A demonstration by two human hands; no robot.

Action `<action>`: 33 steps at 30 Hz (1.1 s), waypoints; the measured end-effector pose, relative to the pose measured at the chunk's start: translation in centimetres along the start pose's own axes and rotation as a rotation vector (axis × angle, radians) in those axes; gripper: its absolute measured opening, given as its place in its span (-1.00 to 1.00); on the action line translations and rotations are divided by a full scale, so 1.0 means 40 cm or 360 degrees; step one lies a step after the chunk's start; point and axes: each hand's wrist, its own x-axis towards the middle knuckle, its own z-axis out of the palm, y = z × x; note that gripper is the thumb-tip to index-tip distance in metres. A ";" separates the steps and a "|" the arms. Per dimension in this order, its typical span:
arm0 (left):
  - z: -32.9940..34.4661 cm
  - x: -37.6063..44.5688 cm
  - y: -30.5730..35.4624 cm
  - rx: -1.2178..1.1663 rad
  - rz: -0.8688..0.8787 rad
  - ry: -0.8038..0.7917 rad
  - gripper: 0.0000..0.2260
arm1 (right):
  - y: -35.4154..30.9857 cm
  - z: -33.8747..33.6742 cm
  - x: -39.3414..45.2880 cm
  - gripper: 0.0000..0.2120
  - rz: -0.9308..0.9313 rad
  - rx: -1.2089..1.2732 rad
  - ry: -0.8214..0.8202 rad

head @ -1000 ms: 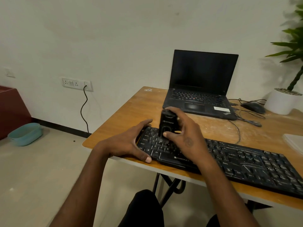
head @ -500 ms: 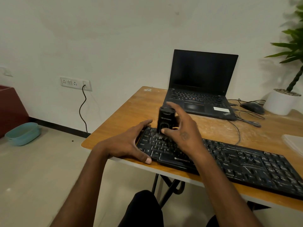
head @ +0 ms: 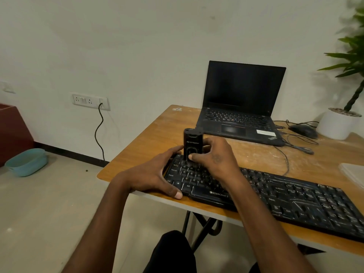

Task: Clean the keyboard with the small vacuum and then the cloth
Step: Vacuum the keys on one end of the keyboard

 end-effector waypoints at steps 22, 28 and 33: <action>0.002 0.001 -0.006 0.0018 -0.0003 0.0013 0.15 | 0.052 -0.089 0.009 -0.58 0.0046 0.0068 -0.0032; 0.001 0.002 -0.006 -0.0003 0.0005 0.0006 0.14 | 0.025 -0.040 0.014 -0.53 -0.0052 0.0104 -0.0050; 0.001 0.001 0.003 -0.0035 0.0022 -0.0011 0.14 | 0.002 0.011 0.024 -0.56 -0.0125 0.0071 -0.0139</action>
